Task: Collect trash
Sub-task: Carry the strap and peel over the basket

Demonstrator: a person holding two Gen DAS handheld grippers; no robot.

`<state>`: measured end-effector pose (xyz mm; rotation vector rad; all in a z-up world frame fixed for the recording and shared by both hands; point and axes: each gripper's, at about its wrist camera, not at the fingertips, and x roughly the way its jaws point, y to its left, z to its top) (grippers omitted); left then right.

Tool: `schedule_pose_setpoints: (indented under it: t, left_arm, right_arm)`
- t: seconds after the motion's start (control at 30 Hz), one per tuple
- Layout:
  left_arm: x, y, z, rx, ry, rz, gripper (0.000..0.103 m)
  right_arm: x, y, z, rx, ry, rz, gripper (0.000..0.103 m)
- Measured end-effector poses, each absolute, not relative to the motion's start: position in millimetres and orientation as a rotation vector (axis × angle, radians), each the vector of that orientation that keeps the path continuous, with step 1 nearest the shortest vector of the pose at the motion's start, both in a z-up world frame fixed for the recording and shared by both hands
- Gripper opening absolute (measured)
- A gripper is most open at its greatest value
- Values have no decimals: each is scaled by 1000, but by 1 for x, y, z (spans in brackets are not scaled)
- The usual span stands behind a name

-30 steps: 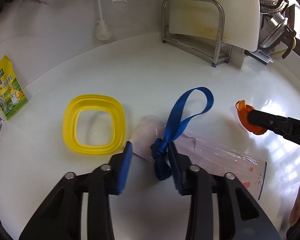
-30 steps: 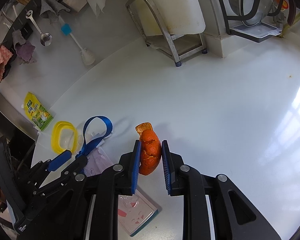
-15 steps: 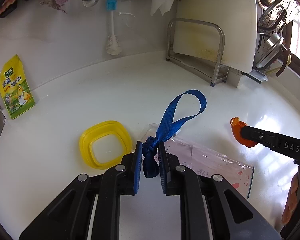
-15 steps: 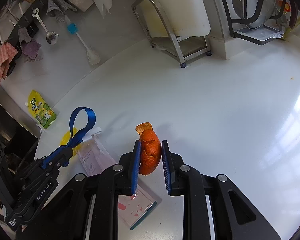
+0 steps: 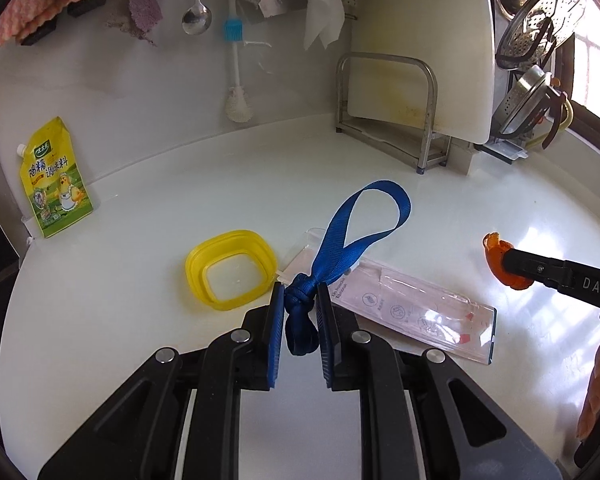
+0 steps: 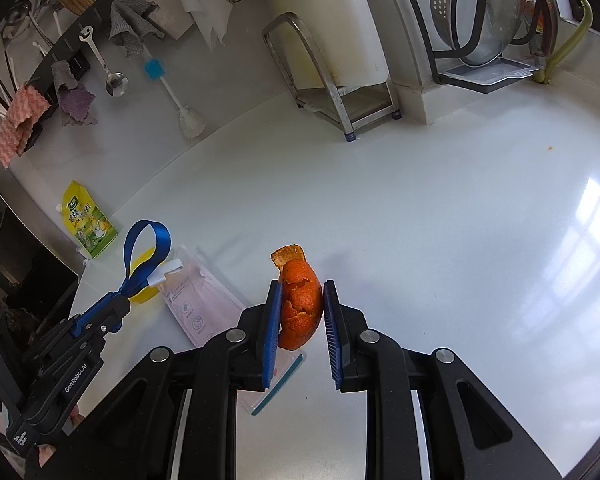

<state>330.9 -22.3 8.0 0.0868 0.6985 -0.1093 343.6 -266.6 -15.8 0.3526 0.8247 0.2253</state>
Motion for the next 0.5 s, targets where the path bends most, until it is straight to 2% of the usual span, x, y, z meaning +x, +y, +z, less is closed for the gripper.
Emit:
schedule_pose_setpoints:
  t: [0.5]
  left_arm:
    - [297,0,17,77,618,-43,16]
  right_arm:
    - [262,-267,-3,317,748,235,20]
